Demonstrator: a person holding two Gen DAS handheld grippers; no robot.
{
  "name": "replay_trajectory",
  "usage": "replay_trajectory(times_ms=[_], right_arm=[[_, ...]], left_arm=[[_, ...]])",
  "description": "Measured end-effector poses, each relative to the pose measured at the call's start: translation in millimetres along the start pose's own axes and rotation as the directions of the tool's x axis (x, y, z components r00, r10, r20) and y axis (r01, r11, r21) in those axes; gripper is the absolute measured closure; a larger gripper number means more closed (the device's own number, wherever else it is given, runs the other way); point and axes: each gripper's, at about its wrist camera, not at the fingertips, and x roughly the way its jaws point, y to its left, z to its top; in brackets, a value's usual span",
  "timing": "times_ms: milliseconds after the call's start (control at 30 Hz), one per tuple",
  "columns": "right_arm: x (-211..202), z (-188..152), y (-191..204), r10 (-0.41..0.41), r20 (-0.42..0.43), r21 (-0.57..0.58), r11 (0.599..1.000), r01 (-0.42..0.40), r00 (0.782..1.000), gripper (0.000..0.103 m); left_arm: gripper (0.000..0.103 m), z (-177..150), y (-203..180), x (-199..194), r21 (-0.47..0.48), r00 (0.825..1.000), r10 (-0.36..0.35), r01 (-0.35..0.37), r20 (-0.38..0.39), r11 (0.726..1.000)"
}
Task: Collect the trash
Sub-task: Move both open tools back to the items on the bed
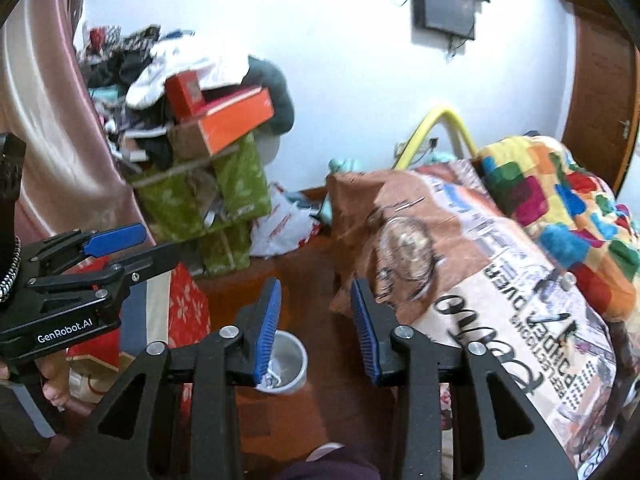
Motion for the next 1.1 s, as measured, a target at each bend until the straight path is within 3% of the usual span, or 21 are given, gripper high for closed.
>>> replay_trajectory(times_ms=[67, 167, 633, 900, 1100], right_arm=[[-13, -1, -10, -0.027, 0.031, 0.012, 1.0, 0.027, 0.999, 0.049], [-30, -3, -26, -0.077, 0.062, 0.028, 0.997, 0.075, 0.995, 0.045], [-89, -23, -119, -0.302, 0.115, 0.16, 0.946, 0.283, 0.946, 0.044], [-99, -41, -186, -0.4, 0.074, 0.248, 0.894, 0.372, 0.913, 0.044], [-92, -60, -246, -0.444, -0.012, 0.33, 0.844, 0.422, 0.896, 0.044]], left_arm=[[0.043, 4, -13, -6, 0.015, 1.0, -0.01, 0.01, 0.015, 1.0], [0.035, 8, -30, -10, 0.036, 0.999, -0.021, 0.02, 0.038, 0.999], [0.034, 43, -144, 16, 0.174, 0.983, -0.18, 0.171, 0.036, 0.97], [0.034, 61, -216, 62, 0.256, 0.965, -0.262, 0.26, -0.027, 0.931], [0.034, 67, -257, 113, 0.284, 0.949, -0.303, 0.315, -0.087, 0.905]])
